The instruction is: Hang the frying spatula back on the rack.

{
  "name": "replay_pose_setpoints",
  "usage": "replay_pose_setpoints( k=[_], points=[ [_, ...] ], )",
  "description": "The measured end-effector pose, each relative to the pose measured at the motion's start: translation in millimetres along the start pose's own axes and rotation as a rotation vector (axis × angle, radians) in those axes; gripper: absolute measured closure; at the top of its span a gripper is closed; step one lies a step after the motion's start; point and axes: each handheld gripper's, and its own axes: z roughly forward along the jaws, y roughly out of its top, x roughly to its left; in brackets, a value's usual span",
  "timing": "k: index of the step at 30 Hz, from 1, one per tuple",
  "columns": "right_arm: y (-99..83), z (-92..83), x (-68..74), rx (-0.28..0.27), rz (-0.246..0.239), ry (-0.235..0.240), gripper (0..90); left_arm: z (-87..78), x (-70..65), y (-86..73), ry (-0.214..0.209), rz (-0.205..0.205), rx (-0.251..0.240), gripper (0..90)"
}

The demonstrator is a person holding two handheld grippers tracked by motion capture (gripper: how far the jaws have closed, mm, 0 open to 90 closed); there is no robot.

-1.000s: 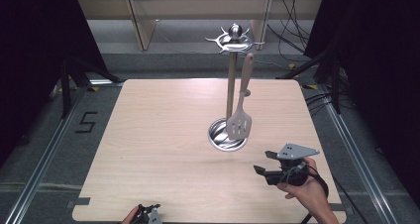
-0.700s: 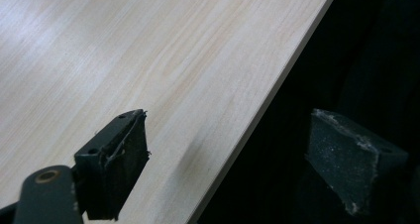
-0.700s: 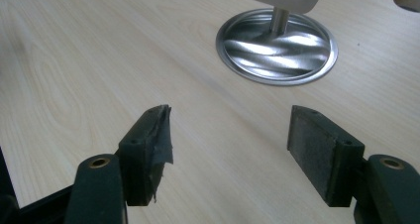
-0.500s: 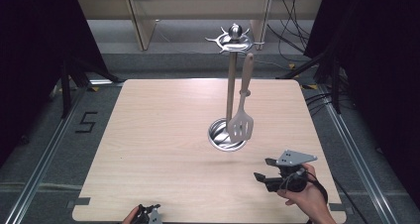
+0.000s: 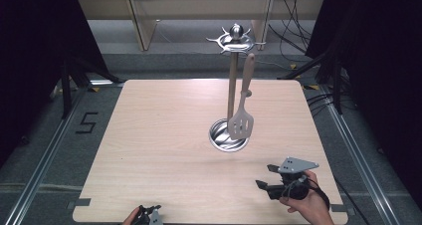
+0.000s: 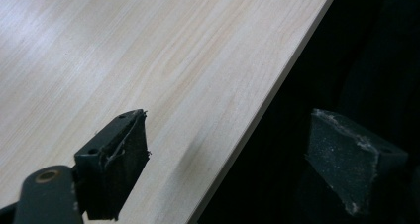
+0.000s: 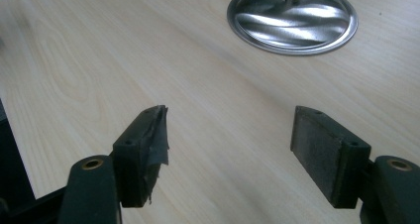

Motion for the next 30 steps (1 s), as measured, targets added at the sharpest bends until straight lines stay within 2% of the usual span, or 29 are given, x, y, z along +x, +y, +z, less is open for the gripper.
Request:
replay_pose_setpoints(
  k=[1,4,6,7,8,9,10,11,13,14,17,18,19,20,21,24,26,29,30],
  points=[
    [-3.6,1.1,-2.0,-0.008,-0.021,-0.012,29.6,-0.5,0.5,0.2,-0.009,0.000,0.005,15.5],
    [-10.0,2.1,0.1,0.010,0.000,-0.007,29.1,-1.2,0.6,0.2,-0.014,0.001,0.005,15.5],
    [-11.4,1.9,-0.9,0.006,-0.010,-0.007,29.1,-1.3,0.8,0.2,-0.020,-0.001,0.004,15.5],
    [-13.2,1.7,0.9,0.010,0.011,-0.003,29.2,-1.2,0.7,0.2,-0.020,-0.001,0.004,15.5],
    [-14.3,1.1,-0.7,0.010,-0.004,-0.004,29.2,-1.3,0.7,0.3,-0.020,0.000,0.004,15.5],
    [-15.8,0.0,1.7,0.010,0.018,-0.006,29.2,-1.3,0.7,0.4,-0.020,0.001,0.004,15.5],
    [-16.8,-0.3,-0.1,0.006,-0.006,-0.010,29.2,-1.4,0.6,0.4,-0.020,0.000,0.004,15.5],
    [-18.1,-0.6,0.4,0.004,-0.008,-0.008,29.2,-1.3,0.7,0.4,-0.020,-0.001,0.004,15.5],
    [-20.9,-1.7,4.4,0.011,0.023,-0.006,29.2,-1.1,0.7,0.2,-0.020,-0.002,0.005,15.5],
    [-21.9,-1.2,2.2,0.004,-0.007,-0.001,29.2,-1.1,0.8,0.2,-0.020,-0.002,0.004,15.5],
    [-25.2,-3.2,4.1,0.009,-0.012,-0.009,29.2,-1.0,0.7,0.2,-0.019,-0.002,0.004,15.5],
    [-26.6,-4.1,7.9,0.019,0.029,-0.008,29.2,-1.0,0.7,0.2,-0.018,-0.001,0.005,15.5],
    [-27.5,-4.0,6.4,0.008,0.000,-0.006,29.2,-0.9,0.7,0.2,-0.017,-0.001,0.005,15.5],
    [-28.3,-4.3,6.0,0.015,-0.004,0.005,29.1,-0.9,0.6,0.2,-0.017,-0.001,0.005,15.5],
    [-29.7,-4.6,6.8,0.009,-0.011,-0.014,29.1,-0.8,0.6,0.2,-0.018,-0.002,0.005,15.5],
    [-32.2,-5.7,7.9,0.011,-0.010,0.001,29.2,-0.1,0.8,-0.1,-0.013,-0.003,-0.001,15.5],
    [-33.8,-7.6,9.1,0.012,-0.009,-0.016,29.1,0.4,0.8,-0.3,-0.026,-0.010,-0.006,15.5],
    [-36.9,-8.7,10.6,0.013,-0.003,-0.010,29.2,0.0,0.6,-0.2,-0.021,-0.008,-0.004,15.5],
    [-37.7,-9.2,12.6,0.024,0.023,-0.004,29.1,-0.1,0.6,-0.2,-0.020,-0.007,-0.004,15.5]
  ],
)
